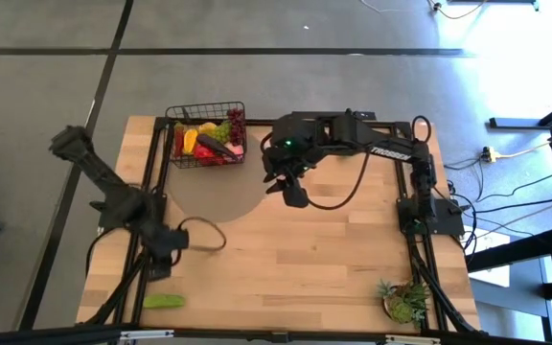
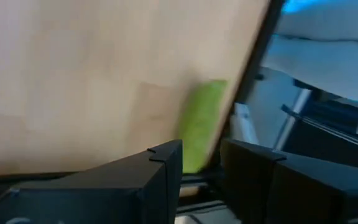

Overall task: Build produce basket
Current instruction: Put the bottom green cucumber into the black wire basket

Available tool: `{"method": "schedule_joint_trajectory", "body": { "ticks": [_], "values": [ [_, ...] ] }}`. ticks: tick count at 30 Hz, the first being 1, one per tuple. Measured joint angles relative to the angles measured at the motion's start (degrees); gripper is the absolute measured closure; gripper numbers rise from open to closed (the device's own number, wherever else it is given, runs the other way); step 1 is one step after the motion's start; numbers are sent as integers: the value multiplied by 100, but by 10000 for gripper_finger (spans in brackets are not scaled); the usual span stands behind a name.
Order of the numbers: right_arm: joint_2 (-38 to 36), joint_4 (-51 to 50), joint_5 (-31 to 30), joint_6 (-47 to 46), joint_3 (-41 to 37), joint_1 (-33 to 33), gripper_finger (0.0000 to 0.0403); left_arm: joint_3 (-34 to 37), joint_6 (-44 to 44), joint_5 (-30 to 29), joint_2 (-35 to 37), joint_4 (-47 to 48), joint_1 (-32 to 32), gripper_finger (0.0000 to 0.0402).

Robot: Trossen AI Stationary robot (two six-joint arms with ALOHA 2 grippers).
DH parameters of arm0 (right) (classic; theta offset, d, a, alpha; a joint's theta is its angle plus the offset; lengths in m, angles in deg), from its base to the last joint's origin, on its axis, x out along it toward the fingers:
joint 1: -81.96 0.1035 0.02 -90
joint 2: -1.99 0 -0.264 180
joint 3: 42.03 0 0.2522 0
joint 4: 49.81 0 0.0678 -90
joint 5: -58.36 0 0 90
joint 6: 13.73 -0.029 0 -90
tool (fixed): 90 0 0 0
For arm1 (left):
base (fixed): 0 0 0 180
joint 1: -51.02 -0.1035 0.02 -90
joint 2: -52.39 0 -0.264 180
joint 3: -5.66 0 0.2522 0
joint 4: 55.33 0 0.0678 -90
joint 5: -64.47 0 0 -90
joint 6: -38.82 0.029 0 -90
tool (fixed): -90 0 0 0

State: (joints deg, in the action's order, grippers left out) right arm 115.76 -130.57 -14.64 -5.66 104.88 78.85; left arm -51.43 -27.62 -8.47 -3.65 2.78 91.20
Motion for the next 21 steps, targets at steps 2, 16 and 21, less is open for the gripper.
{"method": "schedule_joint_trajectory", "body": {
  "ticks": [2, 16, 21],
  "values": [
    [-36, -84, 101, 9, 0, 0, 269, 0, -560, -136, -184, -443, 451, 302],
    [-102, -221, 134, 155, 0, 0, 269, -2, -1627, -1169, -1442, -1533, 1935, 302],
    [-100, -223, 455, 190, 0, -4, 269, -2, -1395, -1346, -1457, -1523, 2067, 302]
  ]
}}
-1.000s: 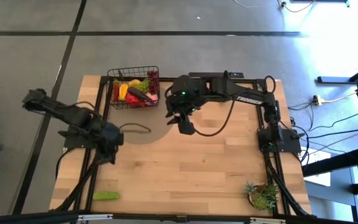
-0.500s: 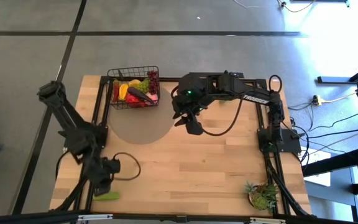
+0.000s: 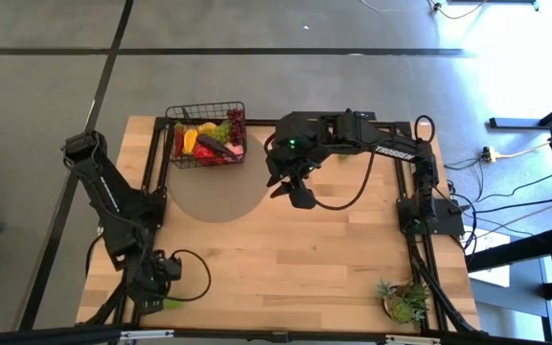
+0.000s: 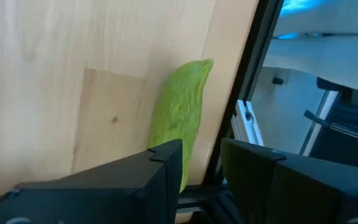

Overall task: Build produce basket
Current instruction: Put the bottom green cucumber into the black wire basket

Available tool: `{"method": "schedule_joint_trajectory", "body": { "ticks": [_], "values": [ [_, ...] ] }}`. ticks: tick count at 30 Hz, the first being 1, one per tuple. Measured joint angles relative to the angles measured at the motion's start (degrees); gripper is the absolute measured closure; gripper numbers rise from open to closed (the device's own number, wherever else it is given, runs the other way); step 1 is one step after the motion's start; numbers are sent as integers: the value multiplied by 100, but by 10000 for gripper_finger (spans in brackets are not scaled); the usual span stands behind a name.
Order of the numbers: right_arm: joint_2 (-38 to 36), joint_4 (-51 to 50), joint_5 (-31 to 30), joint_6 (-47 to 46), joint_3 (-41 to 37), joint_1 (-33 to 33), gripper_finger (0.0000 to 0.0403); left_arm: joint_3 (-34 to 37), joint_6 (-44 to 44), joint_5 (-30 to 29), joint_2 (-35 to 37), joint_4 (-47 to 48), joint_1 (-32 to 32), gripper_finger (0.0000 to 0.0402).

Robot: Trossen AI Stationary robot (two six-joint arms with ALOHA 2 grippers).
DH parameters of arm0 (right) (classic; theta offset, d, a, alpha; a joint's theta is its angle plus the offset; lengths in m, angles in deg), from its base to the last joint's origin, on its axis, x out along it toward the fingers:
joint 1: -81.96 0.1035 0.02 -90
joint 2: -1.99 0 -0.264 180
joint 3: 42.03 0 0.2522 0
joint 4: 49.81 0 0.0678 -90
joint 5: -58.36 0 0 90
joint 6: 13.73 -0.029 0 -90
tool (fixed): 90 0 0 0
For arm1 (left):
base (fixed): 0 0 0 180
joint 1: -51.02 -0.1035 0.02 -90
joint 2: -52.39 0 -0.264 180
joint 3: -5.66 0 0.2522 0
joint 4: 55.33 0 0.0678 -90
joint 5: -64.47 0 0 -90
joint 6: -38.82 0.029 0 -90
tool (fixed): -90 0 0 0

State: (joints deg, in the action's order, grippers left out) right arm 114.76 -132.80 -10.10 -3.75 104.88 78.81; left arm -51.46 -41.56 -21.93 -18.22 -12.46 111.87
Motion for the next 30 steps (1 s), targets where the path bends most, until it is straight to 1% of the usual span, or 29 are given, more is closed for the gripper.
{"method": "schedule_joint_trajectory", "body": {
  "ticks": [4, 10, 17, 23, 30],
  "values": [
    [2, 35, -184, -84, 0, 4, 269, 0, 38, -218, 0, 24, 105, 302],
    [4, 163, -195, -77, 0, 2, 269, 0, -28, -613, 2, 28, 122, 302],
    [4, 221, -197, -79, 0, 2, 270, 0, -132, -759, 2, 26, 124, 302],
    [7, 221, -197, -77, 0, 2, 270, 0, -335, -760, 2, 41, 124, 302],
    [7, 219, -197, -76, 0, 2, 270, 0, -349, -743, 2, 205, 124, 302]
  ]
}}
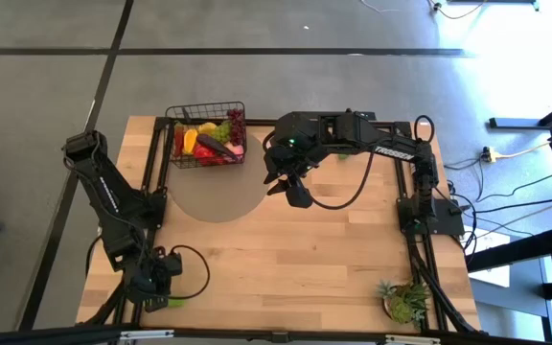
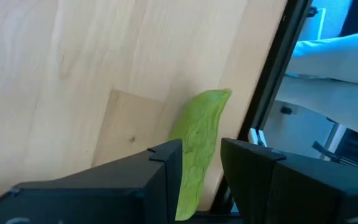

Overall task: Build produce basket
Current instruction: Put the bottom green cucumber into the black wire basket

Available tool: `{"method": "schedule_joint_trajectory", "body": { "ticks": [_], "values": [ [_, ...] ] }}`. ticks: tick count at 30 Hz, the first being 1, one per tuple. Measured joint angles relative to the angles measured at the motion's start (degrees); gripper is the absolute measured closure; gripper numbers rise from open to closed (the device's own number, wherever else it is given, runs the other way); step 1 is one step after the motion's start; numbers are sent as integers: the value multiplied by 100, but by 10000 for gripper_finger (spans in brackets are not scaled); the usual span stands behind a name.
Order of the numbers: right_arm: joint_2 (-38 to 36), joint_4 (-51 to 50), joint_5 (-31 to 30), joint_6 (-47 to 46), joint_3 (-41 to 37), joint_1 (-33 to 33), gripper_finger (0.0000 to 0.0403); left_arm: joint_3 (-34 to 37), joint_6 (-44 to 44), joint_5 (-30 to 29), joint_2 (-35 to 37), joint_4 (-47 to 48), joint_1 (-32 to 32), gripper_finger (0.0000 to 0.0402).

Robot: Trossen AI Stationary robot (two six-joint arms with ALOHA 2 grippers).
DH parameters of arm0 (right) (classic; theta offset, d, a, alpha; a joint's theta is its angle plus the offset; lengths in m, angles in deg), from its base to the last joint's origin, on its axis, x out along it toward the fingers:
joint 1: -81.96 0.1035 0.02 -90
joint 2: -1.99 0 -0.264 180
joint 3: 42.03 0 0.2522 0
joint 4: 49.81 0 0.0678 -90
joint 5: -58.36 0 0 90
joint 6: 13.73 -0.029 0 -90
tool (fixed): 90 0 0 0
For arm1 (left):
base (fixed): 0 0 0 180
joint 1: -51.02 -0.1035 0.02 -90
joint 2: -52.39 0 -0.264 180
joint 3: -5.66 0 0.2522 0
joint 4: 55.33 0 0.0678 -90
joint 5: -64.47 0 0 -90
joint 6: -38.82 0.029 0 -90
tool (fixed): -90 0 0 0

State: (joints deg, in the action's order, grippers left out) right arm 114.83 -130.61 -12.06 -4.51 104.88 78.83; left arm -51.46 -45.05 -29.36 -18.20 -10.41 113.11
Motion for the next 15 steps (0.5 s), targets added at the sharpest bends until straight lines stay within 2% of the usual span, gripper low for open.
{"method": "schedule_joint_trajectory", "body": {
  "ticks": [7, 12, 15],
  "values": [
    [0, 0, -2, 2, 0, 0, 270, 0, -1, -14, 0, -86, 0, 291],
    [0, -2, -2, 2, 0, 0, 270, 0, -65, -16, 0, -106, -21, 263],
    [0, -2, -2, 2, 0, 0, 270, 0, -409, -19, 0, -146, -24, 240]
  ]
}}
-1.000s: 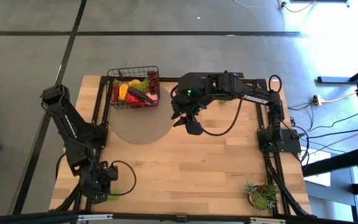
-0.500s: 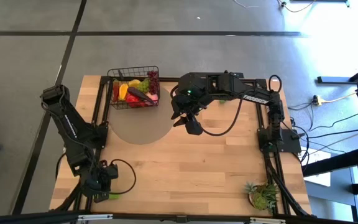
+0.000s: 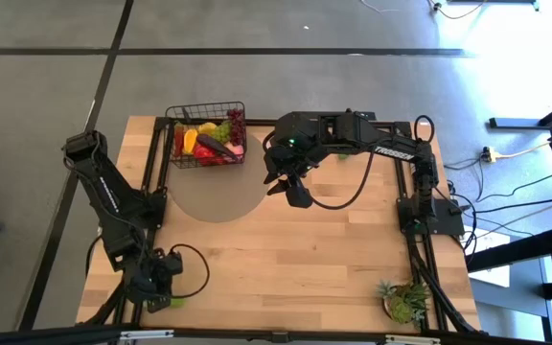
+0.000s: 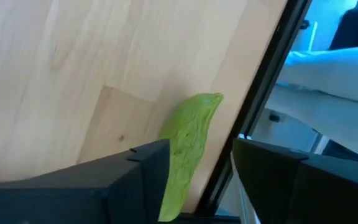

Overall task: Build produce basket
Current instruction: Put the bottom green cucumber into the black wire basket

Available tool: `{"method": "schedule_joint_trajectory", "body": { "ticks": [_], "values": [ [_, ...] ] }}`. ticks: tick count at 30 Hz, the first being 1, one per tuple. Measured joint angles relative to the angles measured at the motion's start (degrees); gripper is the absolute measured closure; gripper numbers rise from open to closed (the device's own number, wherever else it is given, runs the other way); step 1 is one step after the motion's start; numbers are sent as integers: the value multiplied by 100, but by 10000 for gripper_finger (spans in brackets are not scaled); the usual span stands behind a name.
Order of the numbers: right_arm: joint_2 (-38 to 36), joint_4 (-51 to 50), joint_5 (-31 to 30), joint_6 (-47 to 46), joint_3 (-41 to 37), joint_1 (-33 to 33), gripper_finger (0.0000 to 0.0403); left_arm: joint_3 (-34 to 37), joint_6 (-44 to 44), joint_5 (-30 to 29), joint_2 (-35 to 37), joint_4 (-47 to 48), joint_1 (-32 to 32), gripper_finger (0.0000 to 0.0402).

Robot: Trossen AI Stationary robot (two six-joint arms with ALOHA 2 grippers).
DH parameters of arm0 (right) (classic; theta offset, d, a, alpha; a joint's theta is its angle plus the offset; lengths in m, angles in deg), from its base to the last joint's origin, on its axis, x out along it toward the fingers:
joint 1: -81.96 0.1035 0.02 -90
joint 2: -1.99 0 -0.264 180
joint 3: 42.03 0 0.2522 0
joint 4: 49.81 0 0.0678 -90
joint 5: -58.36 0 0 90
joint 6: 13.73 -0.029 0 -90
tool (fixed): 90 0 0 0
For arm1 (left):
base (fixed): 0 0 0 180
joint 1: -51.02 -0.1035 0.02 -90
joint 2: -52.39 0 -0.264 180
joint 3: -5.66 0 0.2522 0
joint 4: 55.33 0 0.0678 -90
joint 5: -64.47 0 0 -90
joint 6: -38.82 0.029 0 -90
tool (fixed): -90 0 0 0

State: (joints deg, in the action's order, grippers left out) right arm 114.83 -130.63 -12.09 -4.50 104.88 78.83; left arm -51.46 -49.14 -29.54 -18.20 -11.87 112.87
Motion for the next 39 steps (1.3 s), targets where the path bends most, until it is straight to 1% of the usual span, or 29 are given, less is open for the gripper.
{"method": "schedule_joint_trajectory", "body": {
  "ticks": [2, 3, 6, 8, 9, 14, 19, 23, 32, 36, 39],
  "values": [
    [2, 0, 0, 0, 0, 2, 270, 0, -20, -29, -1, -35, 1, 223],
    [2, -1, 0, 0, 0, 1, 270, 0, 135, -130, -8, -108, 23, 217],
    [2, -2, 0, 0, 0, 2, 270, 0, 1029, -598, -156, -578, 208, 206],
    [3, -2, 0, 0, 0, 2, 270, -3, 1621, -766, -310, -944, 375, 204],
    [4, -2, -1, 0, 0, 2, 270, -10, 1760, -784, -409, -1068, 447, 204],
    [4, -2, -2, 0, 0, 2, 270, -9, 1762, -507, -836, -986, 637, 206],
    [4, -2, -2, 0, 0, 2, 270, -9, 1624, -465, -1164, -596, 657, 205],
    [4, -2, -2, 0, 0, 2, 270, -9, 1606, -418, -1417, -541, 658, 206],
    [4, -2, -2, 0, 0, 2, 270, 0, 1375, -379, -1856, -661, 658, 206],
    [4, -2, -2, 0, 0, 2, 270, -21, 1013, -399, -1946, -664, 660, 205],
    [4, -2, -2, 0, 0, 2, 269, -20, 1008, -401, -1950, -679, 660, 205]
  ]
}}
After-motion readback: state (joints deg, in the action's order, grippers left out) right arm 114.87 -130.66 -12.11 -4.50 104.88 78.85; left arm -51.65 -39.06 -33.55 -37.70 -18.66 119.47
